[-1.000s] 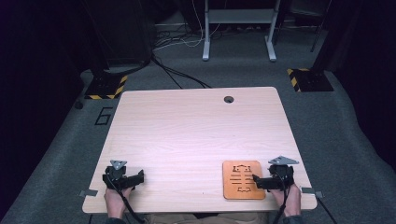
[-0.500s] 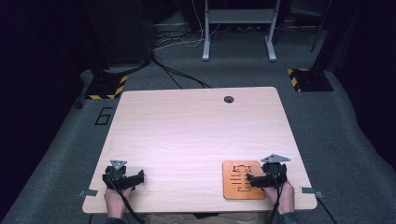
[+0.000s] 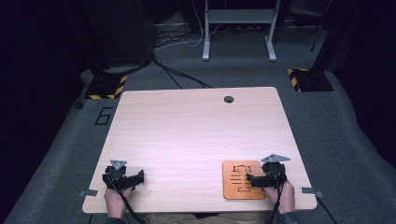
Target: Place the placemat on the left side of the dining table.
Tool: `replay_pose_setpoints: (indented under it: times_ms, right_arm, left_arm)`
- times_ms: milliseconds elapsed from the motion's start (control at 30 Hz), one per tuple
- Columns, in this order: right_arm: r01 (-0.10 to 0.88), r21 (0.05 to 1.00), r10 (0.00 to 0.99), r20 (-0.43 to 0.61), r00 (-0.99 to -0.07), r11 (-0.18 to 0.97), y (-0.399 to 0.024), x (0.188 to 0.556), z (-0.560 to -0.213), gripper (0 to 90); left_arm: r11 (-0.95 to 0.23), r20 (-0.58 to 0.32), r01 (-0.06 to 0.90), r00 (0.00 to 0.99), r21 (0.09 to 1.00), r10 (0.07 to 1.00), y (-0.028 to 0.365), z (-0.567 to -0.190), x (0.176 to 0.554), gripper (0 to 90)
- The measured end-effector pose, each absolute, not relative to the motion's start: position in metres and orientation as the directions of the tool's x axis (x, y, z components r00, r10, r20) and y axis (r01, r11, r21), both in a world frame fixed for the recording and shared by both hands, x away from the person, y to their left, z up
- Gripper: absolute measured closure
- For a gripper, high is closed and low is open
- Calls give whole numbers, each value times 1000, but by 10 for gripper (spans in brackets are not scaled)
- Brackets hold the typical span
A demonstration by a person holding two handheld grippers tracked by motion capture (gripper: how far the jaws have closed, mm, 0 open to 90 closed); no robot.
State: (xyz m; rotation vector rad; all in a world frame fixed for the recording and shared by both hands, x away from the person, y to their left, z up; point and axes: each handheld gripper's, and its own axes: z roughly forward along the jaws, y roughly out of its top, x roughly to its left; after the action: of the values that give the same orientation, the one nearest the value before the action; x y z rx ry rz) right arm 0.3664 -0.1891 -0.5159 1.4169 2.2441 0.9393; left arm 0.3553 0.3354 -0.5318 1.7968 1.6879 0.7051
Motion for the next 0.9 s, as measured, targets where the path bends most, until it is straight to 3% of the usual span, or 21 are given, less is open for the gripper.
replay_pose_setpoints:
  times_ms: [900]
  right_arm:
    - [692,679,900,107,-423,245,-207,363,-517,61]
  left_arm:
    - [-50,15,692,57,720,998,331,-531,352,1]
